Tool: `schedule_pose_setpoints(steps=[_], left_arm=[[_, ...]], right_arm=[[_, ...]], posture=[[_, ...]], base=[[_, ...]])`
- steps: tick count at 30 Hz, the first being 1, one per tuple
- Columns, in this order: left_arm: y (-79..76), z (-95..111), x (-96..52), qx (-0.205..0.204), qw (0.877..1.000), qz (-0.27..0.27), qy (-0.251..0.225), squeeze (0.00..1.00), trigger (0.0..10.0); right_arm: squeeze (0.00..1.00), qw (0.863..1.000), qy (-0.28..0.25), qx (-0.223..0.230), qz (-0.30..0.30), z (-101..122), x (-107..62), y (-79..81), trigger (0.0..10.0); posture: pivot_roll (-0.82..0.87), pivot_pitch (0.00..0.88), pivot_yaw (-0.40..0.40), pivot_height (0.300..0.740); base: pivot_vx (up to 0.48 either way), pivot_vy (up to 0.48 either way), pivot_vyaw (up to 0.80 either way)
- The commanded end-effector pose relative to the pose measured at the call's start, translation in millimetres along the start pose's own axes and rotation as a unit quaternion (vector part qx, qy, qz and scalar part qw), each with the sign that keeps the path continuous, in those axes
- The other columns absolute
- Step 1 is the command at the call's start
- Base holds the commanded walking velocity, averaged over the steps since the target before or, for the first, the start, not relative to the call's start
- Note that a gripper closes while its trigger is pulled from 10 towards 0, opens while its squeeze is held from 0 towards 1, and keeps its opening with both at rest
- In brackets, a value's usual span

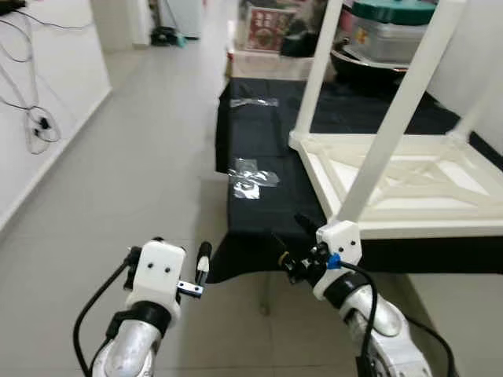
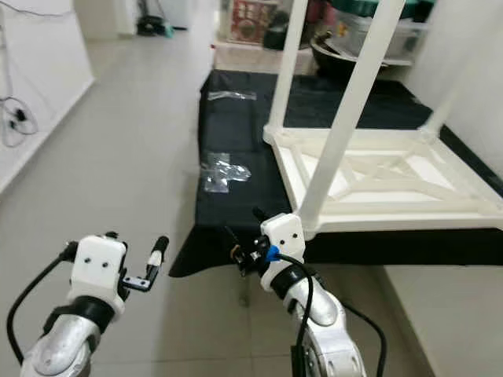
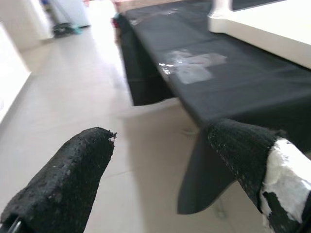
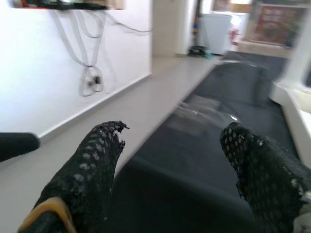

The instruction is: Building children table

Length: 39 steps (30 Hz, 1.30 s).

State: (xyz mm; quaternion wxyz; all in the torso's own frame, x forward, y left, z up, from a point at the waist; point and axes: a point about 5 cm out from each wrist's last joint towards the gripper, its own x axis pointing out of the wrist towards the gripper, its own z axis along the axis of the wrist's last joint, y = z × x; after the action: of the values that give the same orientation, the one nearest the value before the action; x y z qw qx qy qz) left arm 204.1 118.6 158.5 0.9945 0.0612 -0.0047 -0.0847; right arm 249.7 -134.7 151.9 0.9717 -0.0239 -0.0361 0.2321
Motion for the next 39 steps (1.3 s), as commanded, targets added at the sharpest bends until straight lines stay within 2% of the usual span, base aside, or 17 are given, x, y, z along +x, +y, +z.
schedule_pose_setpoints(steps=[1, 5, 14, 31, 34, 39], left_arm=[[0.6, -1, -1.4, -0.004, 1.0, 0.005, 0.0, 0.0, 10.0], [2.8, 3, 2.7, -0.008, 1.0, 0.012, -0.01, 0.0, 10.0], [10.1, 5, 4.7, 0.014, 0.999, 0.035, -0.019, 0.0, 10.0], [10.2, 7, 5.3, 0.011, 0.999, 0.038, -0.024, 0.0, 10.0], [12.8, 6, 5.5, -0.001, 0.999, 0.05, -0.016, 0.0, 10.0], [11.9, 5, 5.1, 0.004, 0.999, 0.049, -0.012, 0.0, 10.0]], right_arm=[[0.0, 1.0, -0.005, -0.007, 0.001, 4, 3.2, 1.4, 10.0], [0.0, 1.0, -0.017, -0.009, -0.005, 11, 12.4, -0.7, 10.0], [0.0, 0.999, -0.027, -0.017, -0.013, 17, 19.5, -3.2, 10.0], [0.0, 0.999, -0.037, -0.023, -0.014, 21, 28.5, -3.6, 10.0], [0.0, 0.999, -0.04, -0.027, -0.015, 24, 31.5, -5.3, 10.0], [0.0, 0.998, -0.045, -0.032, -0.019, 27, 34.7, -7.8, 10.0]], posture=[[0.09, 0.066, -0.071, 0.74], [0.09, 0.064, -0.068, 0.74], [0.09, 0.066, -0.067, 0.74], [0.09, 0.078, -0.075, 0.74], [0.09, 0.086, -0.078, 0.74], [0.09, 0.09, -0.079, 0.74]], base=[[0.0, 0.0, 0.0], [0.0, 0.0, 0.0], [0.0, 0.0, 0.0], [0.421, 0.0, 0.0], [0.349, 0.0, 0.0], [0.0, 0.0, 0.0]])
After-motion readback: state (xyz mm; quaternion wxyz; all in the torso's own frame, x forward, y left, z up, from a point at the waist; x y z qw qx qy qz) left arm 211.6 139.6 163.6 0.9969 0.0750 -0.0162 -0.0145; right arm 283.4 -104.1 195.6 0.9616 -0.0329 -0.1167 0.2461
